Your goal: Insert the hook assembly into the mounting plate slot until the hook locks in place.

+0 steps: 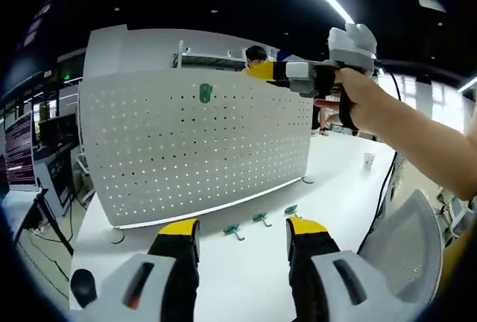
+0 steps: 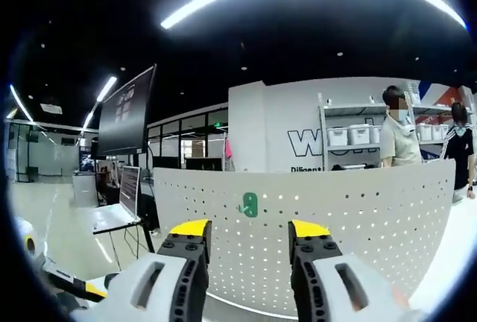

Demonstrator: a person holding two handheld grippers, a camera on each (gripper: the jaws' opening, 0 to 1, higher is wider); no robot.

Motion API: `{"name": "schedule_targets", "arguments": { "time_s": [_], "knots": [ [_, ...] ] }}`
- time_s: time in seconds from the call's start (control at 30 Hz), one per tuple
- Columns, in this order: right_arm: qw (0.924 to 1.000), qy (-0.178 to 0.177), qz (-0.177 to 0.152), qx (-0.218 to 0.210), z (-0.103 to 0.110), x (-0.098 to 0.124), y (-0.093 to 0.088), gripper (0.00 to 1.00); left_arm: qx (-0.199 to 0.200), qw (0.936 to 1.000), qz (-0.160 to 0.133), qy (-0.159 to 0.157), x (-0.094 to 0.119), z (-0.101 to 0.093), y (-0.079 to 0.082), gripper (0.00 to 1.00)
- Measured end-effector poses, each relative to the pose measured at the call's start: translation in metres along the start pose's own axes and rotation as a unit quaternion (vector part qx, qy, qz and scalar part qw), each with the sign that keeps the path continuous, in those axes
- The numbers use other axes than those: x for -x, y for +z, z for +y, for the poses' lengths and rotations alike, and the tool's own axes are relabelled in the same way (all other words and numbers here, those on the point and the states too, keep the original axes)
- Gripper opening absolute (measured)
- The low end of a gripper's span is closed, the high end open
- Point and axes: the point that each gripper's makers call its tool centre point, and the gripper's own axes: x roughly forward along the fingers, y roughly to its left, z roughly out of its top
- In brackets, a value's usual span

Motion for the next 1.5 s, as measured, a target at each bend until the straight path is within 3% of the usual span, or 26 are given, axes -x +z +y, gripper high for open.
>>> {"name": "schedule_targets", "arguments": {
  "time_s": [0.47,0.7,0.77,0.9,1.3,1.5],
  "knots": [
    [0.9997,0.020,0.008,0.012,0.003,0.016,-0.002,0.45,-0.008,1.0000,0.005,-0.004,-0.008,-0.006,-0.002,0.48],
    [0.9989,0.031,0.026,0.025,0.004,0.023,-0.012,0.46,-0.009,0.9999,0.010,-0.008,-0.010,-0.009,-0.004,0.48],
    [0.9982,0.027,0.033,0.042,-0.001,0.027,-0.021,0.47,-0.010,0.9999,0.008,-0.010,-0.011,-0.011,-0.004,0.48],
    [0.9977,0.026,0.058,0.023,-0.008,0.035,-0.038,0.49,-0.013,0.9997,0.013,-0.014,-0.010,-0.011,-0.007,0.48],
    [0.9979,0.032,0.048,0.030,-0.008,0.045,-0.048,0.53,-0.015,0.9994,0.021,-0.021,-0.011,-0.015,-0.011,0.47],
    [0.9963,0.042,0.068,0.033,-0.007,0.051,-0.059,0.56,-0.019,0.9991,0.023,-0.030,-0.013,-0.020,-0.011,0.47]
  ]
}}
